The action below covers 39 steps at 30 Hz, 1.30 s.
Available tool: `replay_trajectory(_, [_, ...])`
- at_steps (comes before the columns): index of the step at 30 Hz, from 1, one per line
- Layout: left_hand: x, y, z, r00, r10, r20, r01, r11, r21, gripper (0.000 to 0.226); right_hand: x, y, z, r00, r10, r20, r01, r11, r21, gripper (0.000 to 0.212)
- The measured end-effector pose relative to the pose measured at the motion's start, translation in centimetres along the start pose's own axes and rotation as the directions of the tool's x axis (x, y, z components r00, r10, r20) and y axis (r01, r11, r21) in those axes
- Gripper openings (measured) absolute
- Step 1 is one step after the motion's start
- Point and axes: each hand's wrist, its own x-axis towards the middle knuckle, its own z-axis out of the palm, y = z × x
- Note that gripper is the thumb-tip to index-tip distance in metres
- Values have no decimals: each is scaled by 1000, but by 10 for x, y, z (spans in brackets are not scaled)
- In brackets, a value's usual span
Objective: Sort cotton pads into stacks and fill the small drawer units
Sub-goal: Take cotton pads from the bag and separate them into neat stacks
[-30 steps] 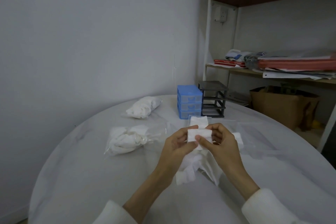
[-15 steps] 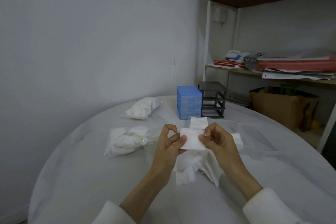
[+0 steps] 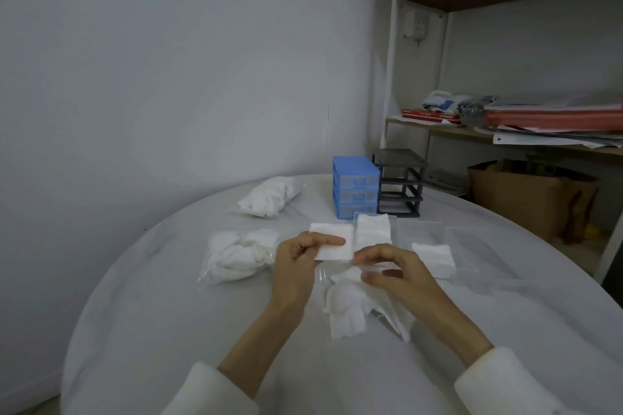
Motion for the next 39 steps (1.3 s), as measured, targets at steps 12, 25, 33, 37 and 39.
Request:
replay_trajectory(12, [6, -10, -7, 994, -97, -56, 99, 995, 33, 44, -2, 7, 11, 989, -84, 123, 103, 983, -155, 18])
replay_trajectory(25, [-3, -8, 2, 998, -44, 35, 43, 998, 35, 48, 2, 0, 3, 960, -70, -273, 120, 978, 171, 18])
replay_trajectory(33, [-9, -5, 9, 993, -40, 115, 39, 999, 9, 47, 2, 1, 0, 955, -77, -288, 148, 961, 235, 28])
replay_trajectory(37, [-12, -1, 10, 986, -29, 162, 40, 997, -67, 46, 2, 4, 2, 961, -51, -273, 115, 967, 226, 28])
replay_trajectory(39, [-12, -1, 10, 984, -15, 179, 29, 997, -74, 45, 2, 3, 3, 958, -57, -282, 114, 975, 191, 31])
